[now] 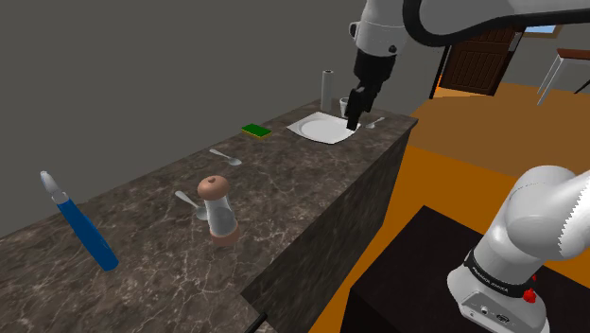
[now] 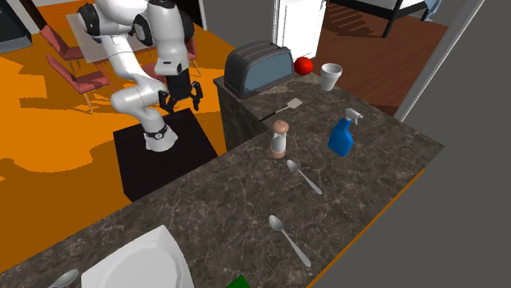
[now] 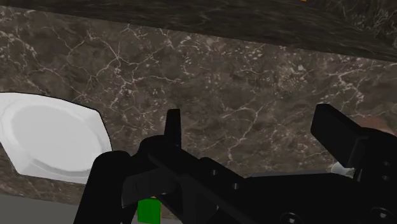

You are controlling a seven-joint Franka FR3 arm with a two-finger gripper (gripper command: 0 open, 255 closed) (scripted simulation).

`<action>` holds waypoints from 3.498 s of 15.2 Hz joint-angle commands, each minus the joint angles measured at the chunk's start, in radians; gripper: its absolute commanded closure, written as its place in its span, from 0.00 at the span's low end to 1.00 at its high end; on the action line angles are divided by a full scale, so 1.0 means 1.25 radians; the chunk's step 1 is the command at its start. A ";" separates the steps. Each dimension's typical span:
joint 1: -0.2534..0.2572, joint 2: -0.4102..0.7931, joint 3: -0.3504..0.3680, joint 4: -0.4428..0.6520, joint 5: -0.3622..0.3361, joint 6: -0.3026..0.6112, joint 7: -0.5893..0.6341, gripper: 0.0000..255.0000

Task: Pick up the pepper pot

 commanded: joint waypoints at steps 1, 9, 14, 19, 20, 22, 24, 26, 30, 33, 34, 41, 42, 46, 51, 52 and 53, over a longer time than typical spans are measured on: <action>0.000 0.045 0.039 0.029 -0.003 0.013 0.040 0.00; -0.010 0.249 0.196 0.180 -0.066 0.033 0.215 0.00; -0.005 0.415 0.291 0.311 -0.165 0.013 0.345 0.00; 0.055 0.618 0.352 0.480 -0.308 -0.049 0.476 0.00; 0.077 0.660 0.355 0.519 -0.337 -0.066 0.498 0.00; 0.128 0.744 0.355 0.604 -0.394 -0.104 0.535 0.00; 0.189 0.828 0.346 0.698 -0.445 -0.145 0.560 0.00; 0.256 0.913 0.330 0.807 -0.492 -0.189 0.573 0.00; 0.254 0.919 0.325 0.782 -0.495 -0.162 0.584 0.00; 0.246 0.918 0.325 0.747 -0.495 -0.132 0.595 0.00; 0.242 0.918 0.324 0.730 -0.496 -0.117 0.601 0.00; 0.242 0.917 0.325 0.728 -0.496 -0.116 0.603 1.00; 0.242 0.917 0.325 0.729 -0.496 -0.116 0.603 1.00; 0.242 0.918 0.324 0.730 -0.497 -0.117 0.601 1.00; 0.256 0.919 0.325 0.787 -0.495 -0.166 0.583 1.00; 0.259 0.920 0.325 0.799 -0.495 -0.177 0.579 1.00; 0.263 0.921 0.325 0.812 -0.495 -0.187 0.575 1.00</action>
